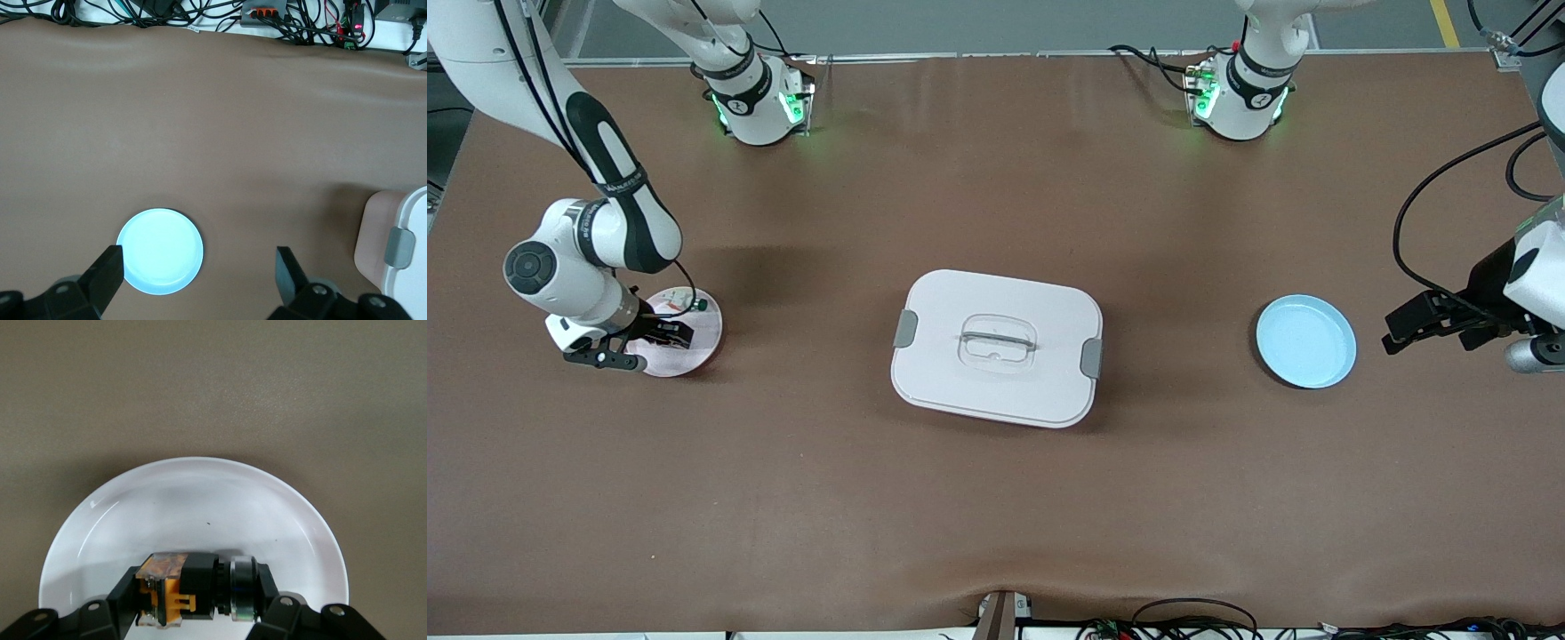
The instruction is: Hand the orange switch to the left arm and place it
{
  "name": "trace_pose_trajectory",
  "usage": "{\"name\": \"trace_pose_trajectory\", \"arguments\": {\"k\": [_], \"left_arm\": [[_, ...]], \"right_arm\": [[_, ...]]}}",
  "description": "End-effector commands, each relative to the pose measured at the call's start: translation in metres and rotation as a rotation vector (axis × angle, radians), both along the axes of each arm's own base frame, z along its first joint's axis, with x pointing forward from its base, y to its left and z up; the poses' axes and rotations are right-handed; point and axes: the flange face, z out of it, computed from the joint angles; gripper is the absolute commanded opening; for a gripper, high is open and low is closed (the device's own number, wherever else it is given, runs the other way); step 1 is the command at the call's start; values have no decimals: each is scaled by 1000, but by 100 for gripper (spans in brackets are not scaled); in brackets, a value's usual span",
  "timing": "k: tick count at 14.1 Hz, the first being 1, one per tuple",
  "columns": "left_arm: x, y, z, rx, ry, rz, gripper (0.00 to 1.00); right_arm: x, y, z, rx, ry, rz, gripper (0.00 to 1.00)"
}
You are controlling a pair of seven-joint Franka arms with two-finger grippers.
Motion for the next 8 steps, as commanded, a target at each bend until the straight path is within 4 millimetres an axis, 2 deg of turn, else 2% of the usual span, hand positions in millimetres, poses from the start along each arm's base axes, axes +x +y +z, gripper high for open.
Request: {"name": "trace_pose_trajectory", "arguments": {"k": [1, 6, 8], "left_arm": [[-14, -2, 16, 24, 19, -1, 100], [-42, -6, 27, 35, 129, -9, 100], [-53, -7, 33, 37, 157, -10, 100]], "right_arm": [[-2, 1, 2, 5, 1, -13, 0], [2, -1, 13, 5, 10, -22, 0], [12, -5, 26, 7, 42, -29, 0]]}}
